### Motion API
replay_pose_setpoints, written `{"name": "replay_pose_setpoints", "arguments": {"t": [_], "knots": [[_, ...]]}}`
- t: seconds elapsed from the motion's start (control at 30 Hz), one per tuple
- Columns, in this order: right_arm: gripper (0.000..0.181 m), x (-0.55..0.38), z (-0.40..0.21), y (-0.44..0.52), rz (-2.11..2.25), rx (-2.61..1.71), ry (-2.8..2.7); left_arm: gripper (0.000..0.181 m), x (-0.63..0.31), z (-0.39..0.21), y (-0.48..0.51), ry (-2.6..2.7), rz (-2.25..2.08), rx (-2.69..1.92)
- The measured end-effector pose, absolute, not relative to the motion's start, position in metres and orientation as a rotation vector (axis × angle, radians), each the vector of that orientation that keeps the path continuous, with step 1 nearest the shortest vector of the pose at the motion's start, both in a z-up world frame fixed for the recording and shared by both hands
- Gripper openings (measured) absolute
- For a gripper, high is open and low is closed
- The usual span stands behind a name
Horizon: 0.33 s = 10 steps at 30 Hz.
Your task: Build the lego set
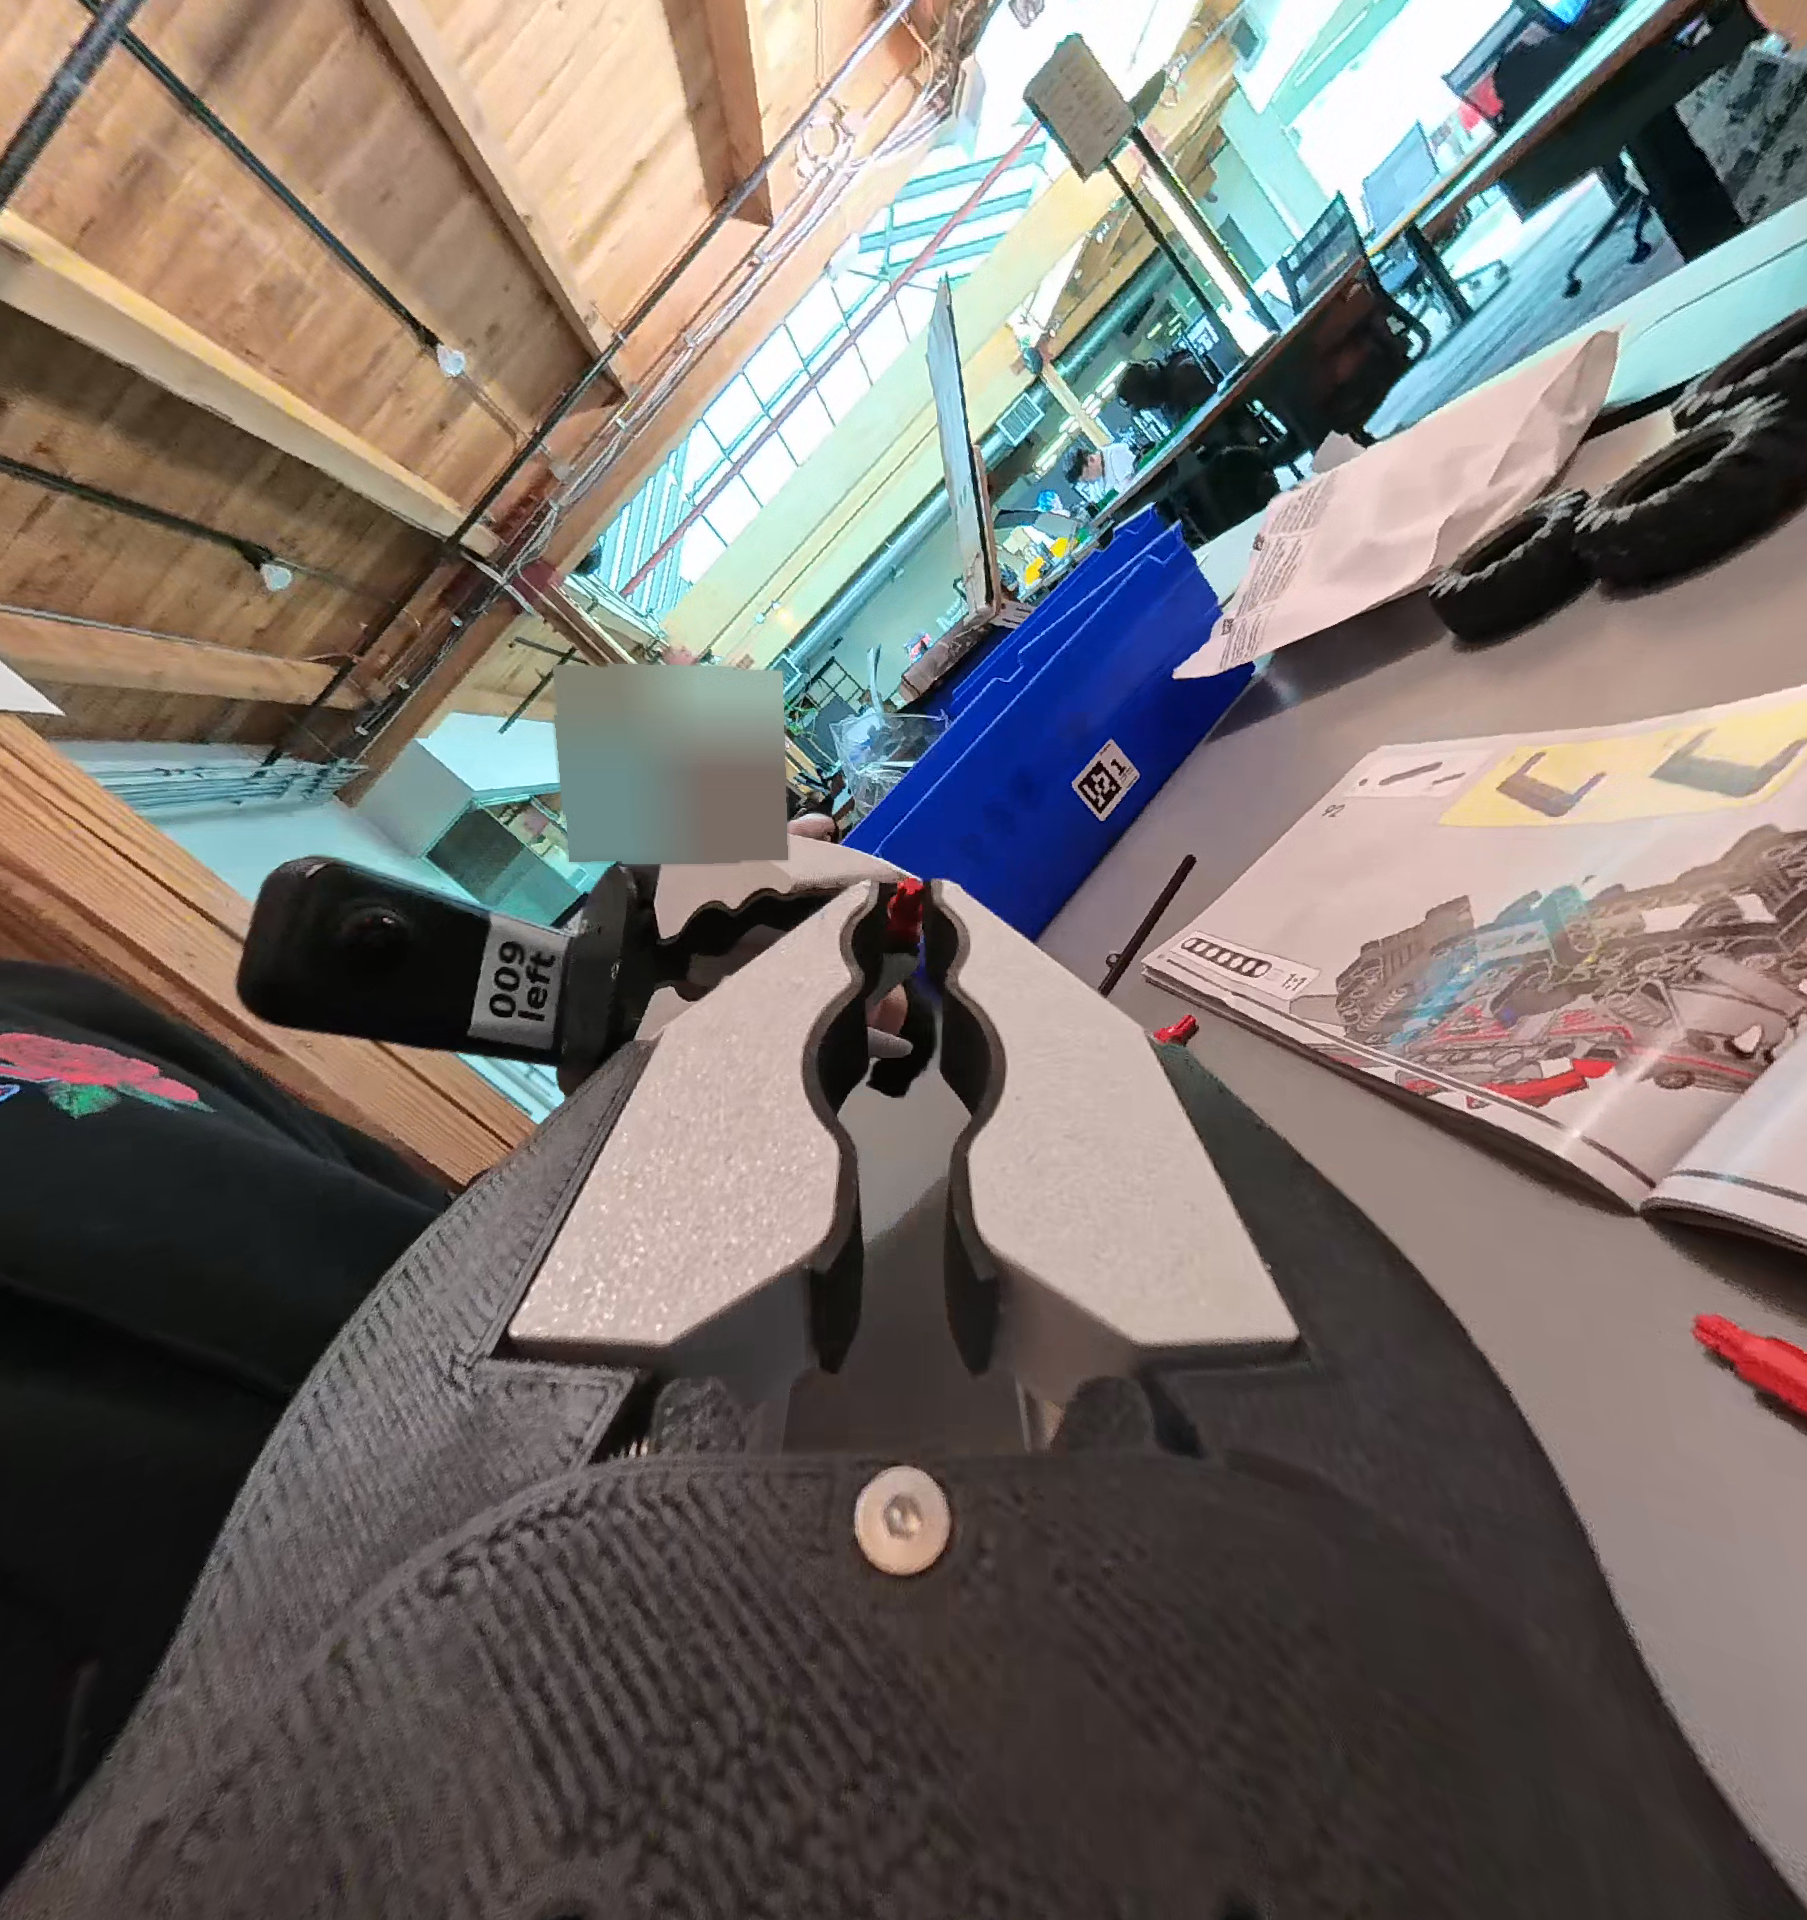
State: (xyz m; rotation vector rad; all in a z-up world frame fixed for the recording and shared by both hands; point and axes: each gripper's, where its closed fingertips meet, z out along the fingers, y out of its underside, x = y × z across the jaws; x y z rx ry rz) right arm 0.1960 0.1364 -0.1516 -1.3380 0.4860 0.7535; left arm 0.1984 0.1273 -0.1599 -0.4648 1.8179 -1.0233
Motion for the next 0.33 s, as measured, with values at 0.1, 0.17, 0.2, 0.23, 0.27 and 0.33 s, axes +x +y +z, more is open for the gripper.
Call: {"name": "replay_pose_setpoints", "arguments": {"t": [0.1, 0.17, 0.2, 0.23, 0.27, 0.33], "knots": [[0.006, 0.195, -0.156, 0.136, 0.759, -1.378, 0.466, 0.005, 0.196, -0.166, 0.127, 1.874, -1.052, -0.466], [0.013, 0.198, -0.167, 0.133, 0.69, -1.49, 0.413, 0.005, 0.194, -0.175, 0.138, 1.965, -1.092, -0.536], [0.014, 0.201, -0.176, 0.131, 0.614, -1.581, 0.374, 0.005, 0.192, -0.183, 0.146, 2.034, -1.113, -0.578], [0.016, 0.205, -0.188, 0.13, 0.516, -1.687, 0.333, 0.005, 0.189, -0.192, 0.155, 2.105, -1.131, -0.628], [0.018, 0.21, -0.201, 0.129, 0.405, -1.801, 0.291, 0.005, 0.186, -0.201, 0.164, 2.164, -1.143, -0.674], [0.024, 0.217, -0.224, 0.132, 0.232, -1.992, 0.217, 0.005, 0.177, -0.22, 0.172, 2.309, -1.18, -0.723]]}}
